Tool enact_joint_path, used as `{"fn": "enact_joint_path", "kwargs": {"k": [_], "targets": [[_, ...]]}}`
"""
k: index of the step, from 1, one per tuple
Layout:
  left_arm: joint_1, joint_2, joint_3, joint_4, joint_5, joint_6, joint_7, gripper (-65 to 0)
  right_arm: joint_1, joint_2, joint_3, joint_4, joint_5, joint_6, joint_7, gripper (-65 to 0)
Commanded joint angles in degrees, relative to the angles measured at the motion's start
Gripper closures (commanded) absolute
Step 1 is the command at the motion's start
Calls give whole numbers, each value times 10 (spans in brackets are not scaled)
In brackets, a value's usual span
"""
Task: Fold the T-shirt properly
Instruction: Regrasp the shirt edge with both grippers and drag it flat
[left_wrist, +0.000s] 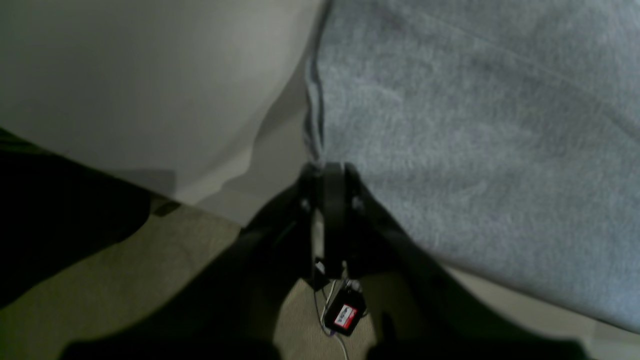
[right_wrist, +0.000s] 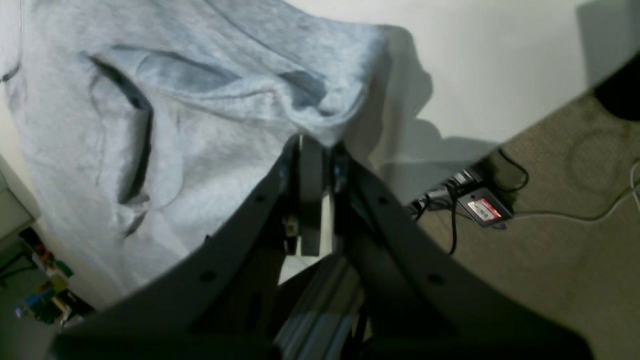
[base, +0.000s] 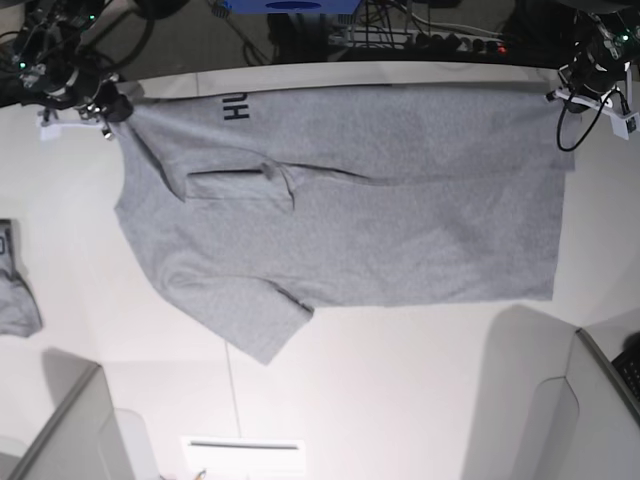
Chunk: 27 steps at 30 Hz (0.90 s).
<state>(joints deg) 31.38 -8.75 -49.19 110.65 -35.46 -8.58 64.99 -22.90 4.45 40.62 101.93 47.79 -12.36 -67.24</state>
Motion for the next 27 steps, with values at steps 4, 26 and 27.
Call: {"fn": "enact_joint_path", "kwargs": {"k": [4,26,27], "targets": [[14,-7,-5,11,-3,0,-9,0,-3,10,3,9,6,5,0,0],[22,-7,-5,11,-3,0,-8,0,-19,23,2,10,7,7,0,0],[22,-7,-5,11,-3,0,-8,0,-20,23,2,11,7,7,0,-15]]}}
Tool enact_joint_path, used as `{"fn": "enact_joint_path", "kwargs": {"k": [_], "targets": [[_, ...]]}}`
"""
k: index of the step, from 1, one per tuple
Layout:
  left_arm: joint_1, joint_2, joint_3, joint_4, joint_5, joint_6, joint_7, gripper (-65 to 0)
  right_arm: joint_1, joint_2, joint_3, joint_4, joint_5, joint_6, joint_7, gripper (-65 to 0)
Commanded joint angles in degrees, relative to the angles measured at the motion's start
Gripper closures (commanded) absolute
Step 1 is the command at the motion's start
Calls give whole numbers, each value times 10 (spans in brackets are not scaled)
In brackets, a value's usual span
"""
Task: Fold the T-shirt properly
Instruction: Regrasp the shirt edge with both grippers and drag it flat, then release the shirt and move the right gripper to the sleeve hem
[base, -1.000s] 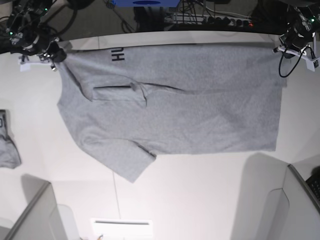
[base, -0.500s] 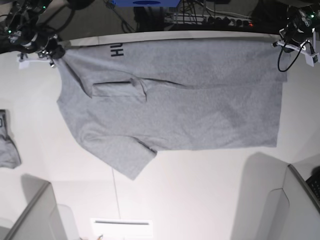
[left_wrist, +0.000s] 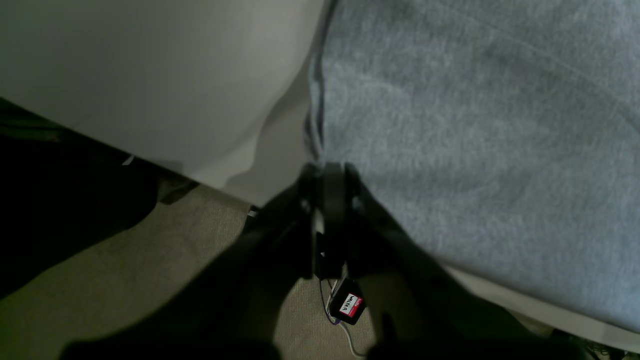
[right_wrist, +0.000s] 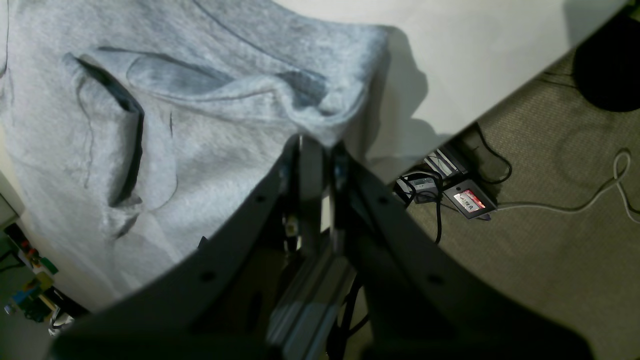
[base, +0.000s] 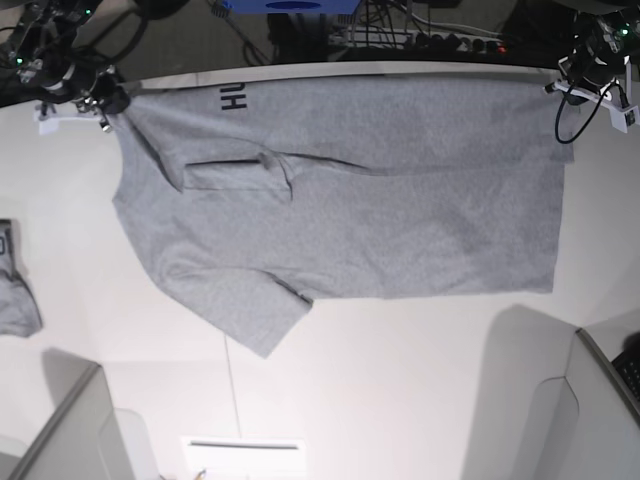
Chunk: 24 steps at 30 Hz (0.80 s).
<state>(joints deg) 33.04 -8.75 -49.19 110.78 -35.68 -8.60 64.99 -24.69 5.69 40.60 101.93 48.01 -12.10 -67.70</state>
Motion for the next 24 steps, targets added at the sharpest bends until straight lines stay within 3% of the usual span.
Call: {"fn": "enact_joint_path", "kwargs": {"k": [1,2,5,7,9,12,16,19,22,23,24], "targets": [[5,-7,-5,10,-1,0,-8,0,-3,10,3,11,5,4,5,-92],[6,-7,-5,10,-1,0,-8,0,-6,10,3,12,5,4,7,-177],[6,-7,-5,9,-1,0,-8,-235,-11,9,3,18,7,4,10,-327],[6,-7,-6,9,-1,0,-8,-393,-17,7,4,30,7,4,11,-333],[6,-7,-19,10,-1,0,-8,-497,-28,6,8,50,7,4,21,-333],[2,-5,-77,11,-1,0,-8,-558,-45,-6,42,86,7,4,54,-333],[-14,-5,-156,11,-17,-1,-8,-522,-36,-1,54,109,7,32,80,-333],[-28,-7,-181,11,-79,-1,-8,-413,13,2,45,110,5,70,74,-333],[-49,-8,-178,10,-126,2,-7,-163,51,11,-8,109,3,83,74,-333],[-60,-8,-171,8,-125,3,-7,-61,68,16,-33,106,3,83,78,-333],[-70,-7,-160,9,-123,3,-7,0,83,18,-55,100,3,82,79,-333]]}}
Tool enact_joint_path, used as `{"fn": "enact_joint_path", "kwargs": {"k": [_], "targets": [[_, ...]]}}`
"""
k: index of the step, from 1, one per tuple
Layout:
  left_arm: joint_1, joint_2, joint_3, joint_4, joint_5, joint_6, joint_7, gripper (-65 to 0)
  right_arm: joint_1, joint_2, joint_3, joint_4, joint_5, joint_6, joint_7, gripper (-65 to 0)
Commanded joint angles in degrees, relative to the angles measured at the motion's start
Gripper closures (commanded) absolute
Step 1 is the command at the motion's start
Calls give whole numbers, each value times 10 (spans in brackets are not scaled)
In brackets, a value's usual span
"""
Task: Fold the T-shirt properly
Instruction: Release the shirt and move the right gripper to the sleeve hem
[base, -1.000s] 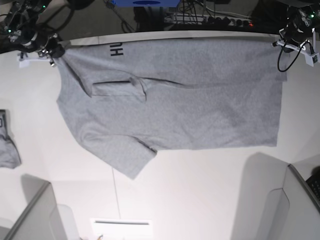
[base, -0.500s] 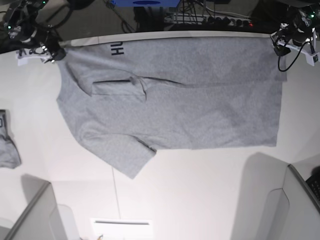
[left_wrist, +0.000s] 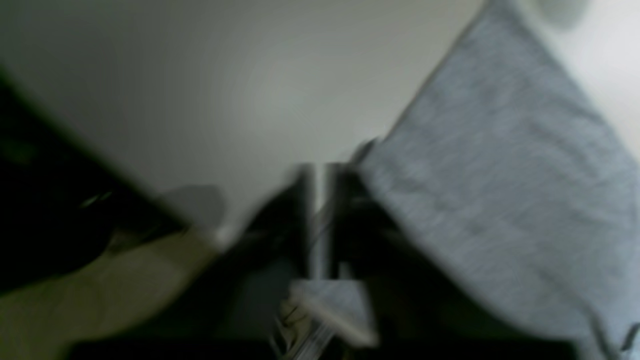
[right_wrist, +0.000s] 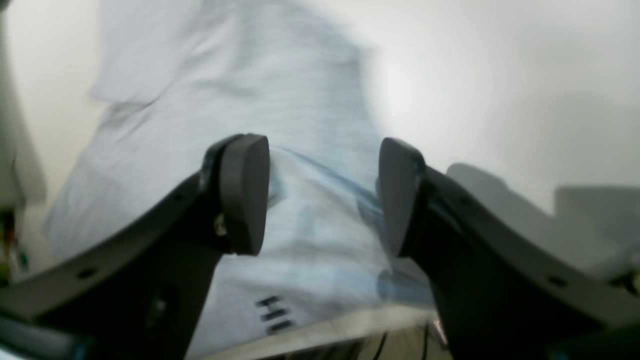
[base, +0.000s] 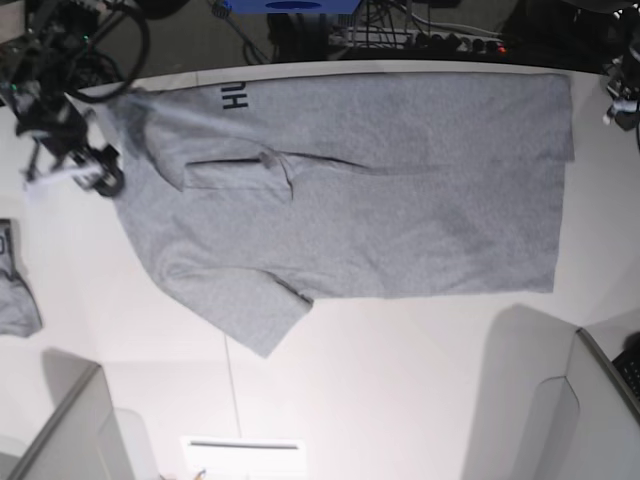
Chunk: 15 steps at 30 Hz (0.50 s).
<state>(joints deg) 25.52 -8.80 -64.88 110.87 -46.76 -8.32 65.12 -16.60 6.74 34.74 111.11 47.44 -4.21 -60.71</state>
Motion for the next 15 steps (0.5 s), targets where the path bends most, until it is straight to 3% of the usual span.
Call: {"fn": "enact_joint_path", "kwargs": {"k": [1,7,13,15], "targets": [[-2,-7,15,8,-5,0,-8,0,17,9,-19,1,9,3,9,-333],[-43,-7,105,6,49,0,-9,0,169,19,-124,-112,-70,9,10,-333],[-58,-5,131,7,55,0,-10,0,318,31,-222,-296,-184,57,86,-339],[-59,-5,131,8,54,0,-10,0,371,43,-273,-375,-216,89,111,-341]]}}
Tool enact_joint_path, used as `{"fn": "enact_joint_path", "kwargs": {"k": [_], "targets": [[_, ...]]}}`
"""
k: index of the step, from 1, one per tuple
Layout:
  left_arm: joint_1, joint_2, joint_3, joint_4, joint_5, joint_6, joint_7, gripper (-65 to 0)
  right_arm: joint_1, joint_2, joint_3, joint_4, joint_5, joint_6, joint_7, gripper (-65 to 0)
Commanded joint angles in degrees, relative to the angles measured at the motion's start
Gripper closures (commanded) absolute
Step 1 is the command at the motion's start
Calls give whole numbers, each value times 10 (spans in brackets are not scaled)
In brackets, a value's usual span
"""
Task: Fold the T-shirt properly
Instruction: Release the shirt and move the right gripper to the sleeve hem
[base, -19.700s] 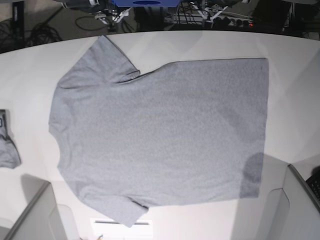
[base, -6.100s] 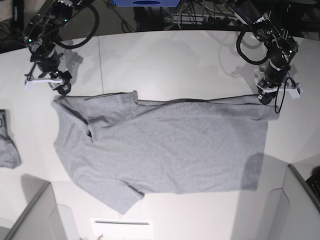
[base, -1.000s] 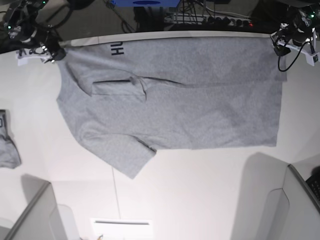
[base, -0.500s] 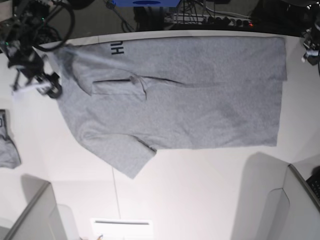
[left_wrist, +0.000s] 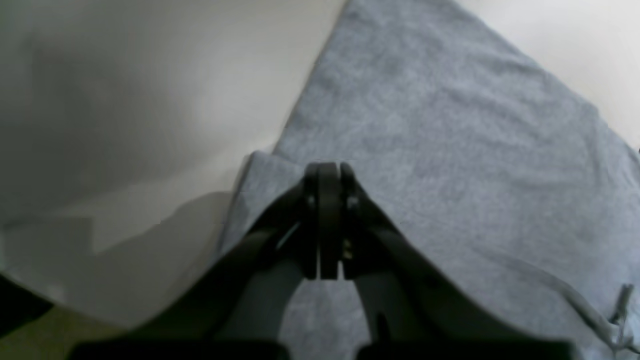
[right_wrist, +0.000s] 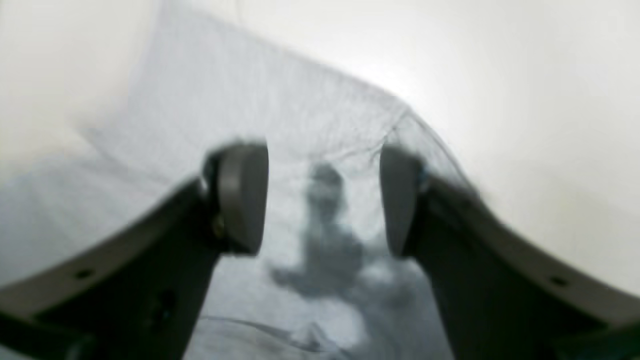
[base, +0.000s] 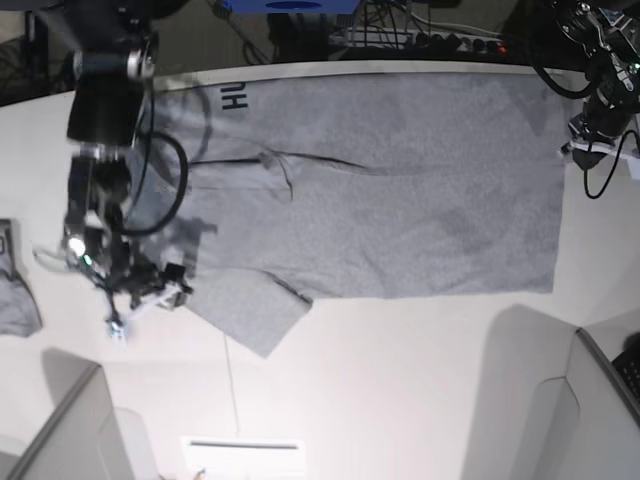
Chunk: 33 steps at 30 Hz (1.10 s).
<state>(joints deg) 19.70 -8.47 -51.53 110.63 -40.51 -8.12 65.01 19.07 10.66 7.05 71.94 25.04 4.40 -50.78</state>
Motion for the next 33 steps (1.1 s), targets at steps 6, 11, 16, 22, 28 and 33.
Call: {"fn": "enact_joint_path", "kwargs": {"k": [6,11,16,22,28,33], "targets": [[12,-9,-17,7,-7,-2,-10,0,127,33,-79,-215,-39,99,118,-341],[13,-8,-55,6,-7,-3,-9,0,176,35,-118,-317,-86,102,148,-341],[13,-8,-55,5,-7,-3,-9,0,177,33,-119,-320,-88,102,123,-341],[13,-8,-55,-3,-6,-3,-10,0,164,30,-119,-320,-87,102,103,-335],[12,-9,-54,-6,-6,-3,-11,0,151,29,-119,-320,-87,102,99,-269],[-8,-11,-51,-6,-6,-3,-8,0,146,28,-113,-320,-86,102,104,0]]}}
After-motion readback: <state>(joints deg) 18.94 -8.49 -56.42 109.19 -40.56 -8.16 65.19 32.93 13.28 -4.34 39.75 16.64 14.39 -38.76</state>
